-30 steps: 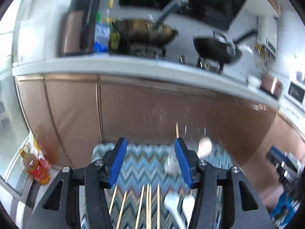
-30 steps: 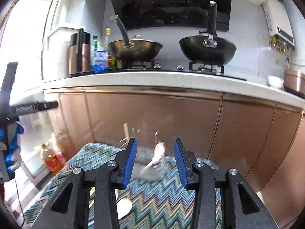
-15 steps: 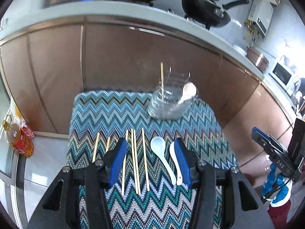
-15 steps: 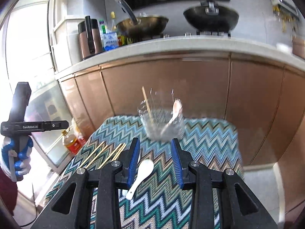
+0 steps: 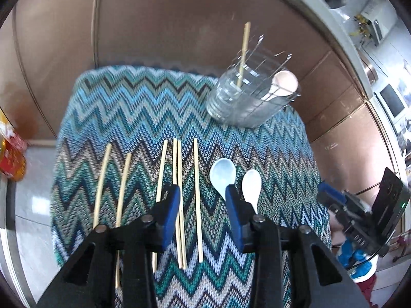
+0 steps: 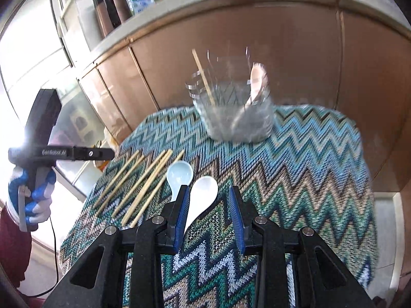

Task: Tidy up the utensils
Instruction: 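Grasp another white spoon with the right tool while the left tool grasps a chopstick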

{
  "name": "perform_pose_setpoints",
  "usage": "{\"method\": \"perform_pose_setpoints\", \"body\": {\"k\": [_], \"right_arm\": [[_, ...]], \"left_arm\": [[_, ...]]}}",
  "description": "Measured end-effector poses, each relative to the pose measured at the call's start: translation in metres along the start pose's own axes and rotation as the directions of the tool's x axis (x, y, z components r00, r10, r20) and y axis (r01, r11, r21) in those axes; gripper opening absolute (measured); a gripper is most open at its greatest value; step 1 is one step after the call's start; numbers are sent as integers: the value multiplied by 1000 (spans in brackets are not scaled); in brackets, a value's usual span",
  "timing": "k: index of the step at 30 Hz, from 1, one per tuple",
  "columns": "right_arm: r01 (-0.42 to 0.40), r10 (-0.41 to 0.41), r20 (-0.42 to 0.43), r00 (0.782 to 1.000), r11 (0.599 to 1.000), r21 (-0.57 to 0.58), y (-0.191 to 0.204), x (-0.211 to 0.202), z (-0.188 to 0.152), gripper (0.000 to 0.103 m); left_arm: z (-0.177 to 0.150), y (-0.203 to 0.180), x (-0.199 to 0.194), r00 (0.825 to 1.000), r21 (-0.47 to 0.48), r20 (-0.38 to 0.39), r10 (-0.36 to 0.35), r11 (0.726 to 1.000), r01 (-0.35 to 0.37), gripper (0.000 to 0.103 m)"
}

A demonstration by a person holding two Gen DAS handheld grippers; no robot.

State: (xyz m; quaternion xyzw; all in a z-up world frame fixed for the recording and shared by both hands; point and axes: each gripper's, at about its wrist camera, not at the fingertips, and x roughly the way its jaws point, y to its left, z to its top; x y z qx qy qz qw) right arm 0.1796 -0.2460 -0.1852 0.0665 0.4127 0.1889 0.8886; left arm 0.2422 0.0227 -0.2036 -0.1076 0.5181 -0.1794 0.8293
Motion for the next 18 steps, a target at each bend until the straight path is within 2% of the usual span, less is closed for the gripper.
{"method": "perform_pose_setpoints", "body": {"k": [7,18], "right_arm": [[-44,45,-83,996,999,10,-15,46,4,29],[-66,68,-127,990,998,14,-28,78,7,29]], "left_arm": [[27,15,53,995,-34,-92,42,998,-46,32],[48,32,94,981,-61,-176,86,993,-98,18]]}}
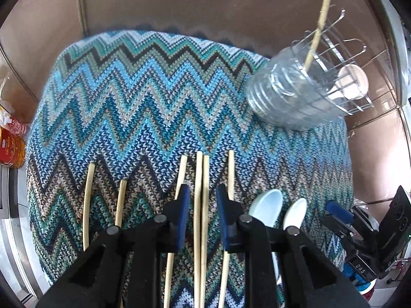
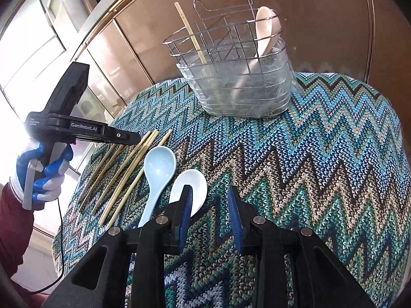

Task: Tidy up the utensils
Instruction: 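Grasp another white spoon with the right tool while the left tool grasps a chopstick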

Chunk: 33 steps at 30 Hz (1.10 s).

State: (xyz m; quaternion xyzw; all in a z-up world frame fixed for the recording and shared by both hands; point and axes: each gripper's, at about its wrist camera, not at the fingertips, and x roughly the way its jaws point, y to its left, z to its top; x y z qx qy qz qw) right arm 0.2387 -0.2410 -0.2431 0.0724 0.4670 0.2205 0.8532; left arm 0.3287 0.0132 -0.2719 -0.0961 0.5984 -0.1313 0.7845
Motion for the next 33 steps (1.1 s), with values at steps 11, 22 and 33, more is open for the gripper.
{"method": "perform_pose_setpoints", "body": {"k": [11,22,33], "right_arm": [[-2,2,-9,1000,1000,-5,-3,6,1,29],[-29,29,-60,998,1000,-8,-3,20,5,29],[-110,105,-159,982,994,-18,0,49,17,29]], "left_arm": [[9,-4,15,999,14,-17,34,999,-34,14],[17,-15,33,997,49,-47,64,997,-62,13],[31,-11,45,997,39,-73,21,999,-19,13]]}}
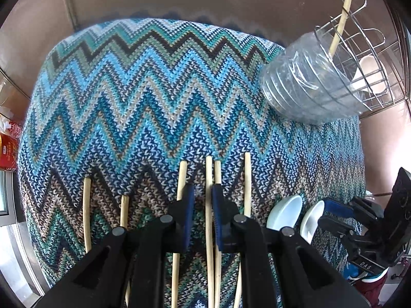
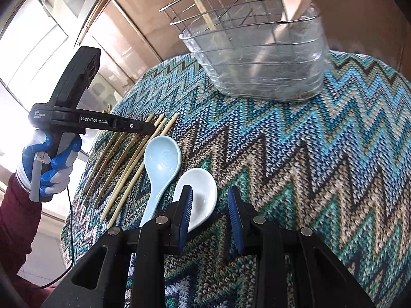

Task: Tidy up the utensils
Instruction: 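Grasp another white spoon with the right tool while the left tool grasps a chopstick, then carry the spoon and chopstick up and drop them into the clear holder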

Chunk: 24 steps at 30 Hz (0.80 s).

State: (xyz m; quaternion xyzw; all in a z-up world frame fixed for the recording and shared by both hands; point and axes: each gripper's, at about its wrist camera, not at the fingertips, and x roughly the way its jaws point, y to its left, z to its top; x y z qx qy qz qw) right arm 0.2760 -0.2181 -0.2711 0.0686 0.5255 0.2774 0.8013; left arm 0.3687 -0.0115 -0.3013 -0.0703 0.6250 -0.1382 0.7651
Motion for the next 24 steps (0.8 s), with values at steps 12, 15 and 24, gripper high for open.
{"method": "perform_pose_setpoints", "body": {"k": [12,15,24], "right_arm": [[0,-4,-78,997,999,-54,7,20,10,25],[-27,22,-90,996,998,-54,5,22,13,11],[-37,34,-47,998,997,-72,10,0,6,5]], "left_arm": [[-1,-7,4,999,52,-16,49,998,-48,13],[0,-15,7,997,60,-15,70,996,-69,12],[-15,-35,-1,997,47,49,65,997,-67,4]]}}
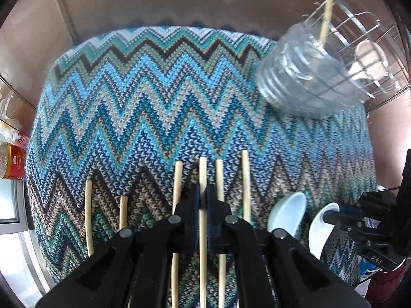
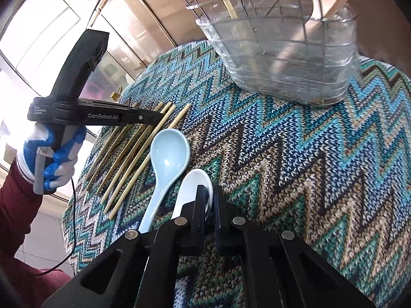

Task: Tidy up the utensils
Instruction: 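Carry the spoon and chopstick up and drop them into the clear holder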

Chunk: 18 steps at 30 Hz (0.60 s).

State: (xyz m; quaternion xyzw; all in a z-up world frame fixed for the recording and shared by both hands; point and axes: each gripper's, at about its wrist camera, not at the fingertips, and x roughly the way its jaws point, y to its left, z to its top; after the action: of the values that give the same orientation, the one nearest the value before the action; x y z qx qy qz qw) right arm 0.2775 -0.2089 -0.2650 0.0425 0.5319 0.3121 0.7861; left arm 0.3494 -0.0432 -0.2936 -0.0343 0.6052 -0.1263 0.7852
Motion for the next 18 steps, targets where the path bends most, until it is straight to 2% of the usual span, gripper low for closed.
{"method": "perform_pose_setpoints", "body": {"k": [5,8,10,12,14,16,17,18], "right_arm": [[57,-56,82,995,998,-14,14,-37,-10,5],[118,-113,142,983,993,-28,30,-62,-19,5],[157,-148,189,971,987,-29,38,-81,-24,5],[194,-183,246,952,981,-24,45,-102,-21,5],[237,-220,308,925,971,-17,49,-126,-16,5],[282,-259,386,886,959,-4,56,-148,-4,5],[309,-282,433,857,951,7,62,-159,5,5],[342,-308,479,822,940,18,65,-171,13,5]], "left_arm": [[-23,-12,-35,995,6,94,-13,1000,12,4],[-35,-14,-60,986,2,162,-42,999,42,4],[-44,-18,-80,975,4,218,-43,999,43,4],[-50,-22,-104,955,9,291,-61,998,61,4],[-52,-30,-137,917,21,392,-76,997,74,4],[-45,-37,-177,859,34,504,-88,996,82,4],[-40,-40,-190,832,39,546,-98,995,91,4],[-35,-46,-210,786,47,608,-117,993,111,4]]}}
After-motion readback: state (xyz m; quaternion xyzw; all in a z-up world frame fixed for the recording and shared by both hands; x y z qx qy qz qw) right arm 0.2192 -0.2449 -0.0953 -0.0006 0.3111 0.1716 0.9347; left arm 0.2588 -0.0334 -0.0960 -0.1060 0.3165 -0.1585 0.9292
